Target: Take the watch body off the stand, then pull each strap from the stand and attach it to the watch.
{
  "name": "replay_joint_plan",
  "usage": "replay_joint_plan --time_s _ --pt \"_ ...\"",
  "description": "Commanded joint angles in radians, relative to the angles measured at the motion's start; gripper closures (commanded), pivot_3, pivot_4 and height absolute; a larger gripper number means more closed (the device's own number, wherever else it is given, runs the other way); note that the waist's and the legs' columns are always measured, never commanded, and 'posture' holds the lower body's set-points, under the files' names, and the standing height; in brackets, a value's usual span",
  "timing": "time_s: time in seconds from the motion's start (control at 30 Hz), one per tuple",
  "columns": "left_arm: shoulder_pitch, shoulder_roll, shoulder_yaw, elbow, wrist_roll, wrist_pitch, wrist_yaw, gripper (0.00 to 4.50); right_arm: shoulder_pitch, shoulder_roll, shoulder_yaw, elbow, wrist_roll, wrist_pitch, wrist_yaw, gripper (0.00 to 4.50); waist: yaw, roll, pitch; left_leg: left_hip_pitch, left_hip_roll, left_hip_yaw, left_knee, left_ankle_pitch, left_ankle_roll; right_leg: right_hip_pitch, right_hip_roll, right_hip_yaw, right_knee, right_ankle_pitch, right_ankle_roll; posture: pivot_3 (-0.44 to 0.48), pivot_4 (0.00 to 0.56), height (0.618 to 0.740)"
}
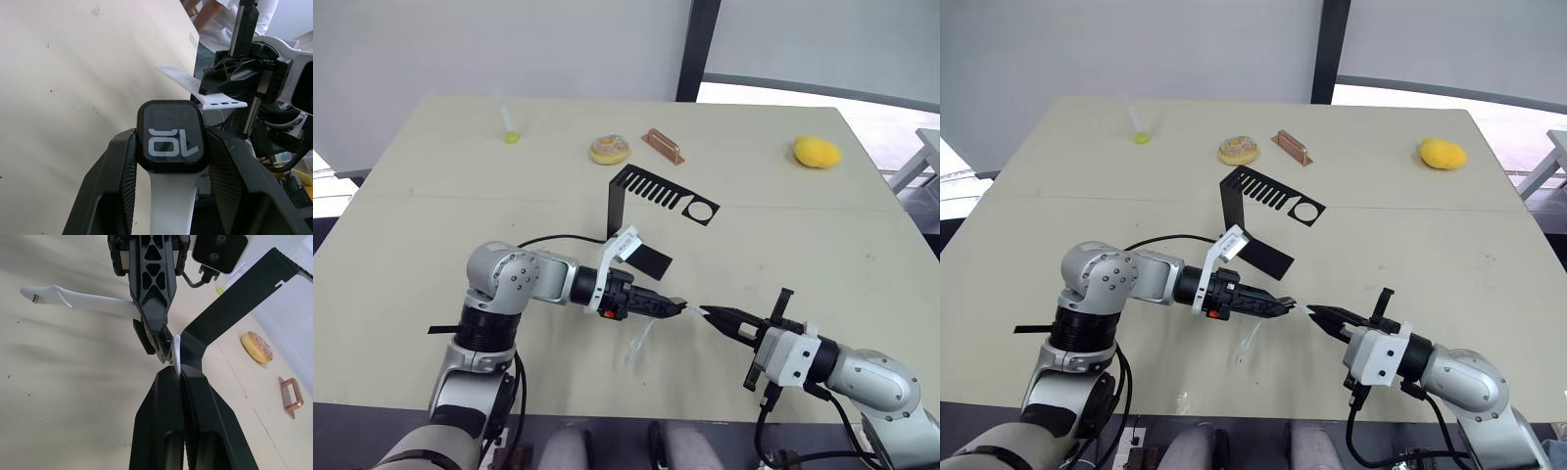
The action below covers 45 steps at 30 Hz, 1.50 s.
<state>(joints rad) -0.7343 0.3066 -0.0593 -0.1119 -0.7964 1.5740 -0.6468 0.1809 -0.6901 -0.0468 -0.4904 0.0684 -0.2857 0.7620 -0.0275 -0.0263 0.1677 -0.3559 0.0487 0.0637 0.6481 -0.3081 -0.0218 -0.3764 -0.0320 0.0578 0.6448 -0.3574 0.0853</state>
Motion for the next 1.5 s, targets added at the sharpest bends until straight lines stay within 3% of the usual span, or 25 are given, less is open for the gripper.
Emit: replay_joint_plan --time_s 0.03,1.5 --pt "-0.01 -0.006 0.001 -0.037 -0.024 -0.001 -0.006 2.91 -0.005 0.005 -0.001 -0.012 0.009 -0.019 -0.007 4.5 0.0 0.0 0.0 0.0 0.0 0.0 0.0 0.0 0.0 0.0 0.0 0.0 0.0 0.0 0.0 0.0 0.15 0.74" --pt "-0.005 -0.007 0.0 -0.048 -0.028 0.01 -0.006 2.91 -0.004 0.005 0.006 -0.005 0.001 -0.027 -0.008 4.5 0.0 0.0 0.0 0.0 0.0 0.0 0.0 0.0 0.0 0.0 0.0 0.0 0.0 0.0 0.0 0.0 0.15 0.74"
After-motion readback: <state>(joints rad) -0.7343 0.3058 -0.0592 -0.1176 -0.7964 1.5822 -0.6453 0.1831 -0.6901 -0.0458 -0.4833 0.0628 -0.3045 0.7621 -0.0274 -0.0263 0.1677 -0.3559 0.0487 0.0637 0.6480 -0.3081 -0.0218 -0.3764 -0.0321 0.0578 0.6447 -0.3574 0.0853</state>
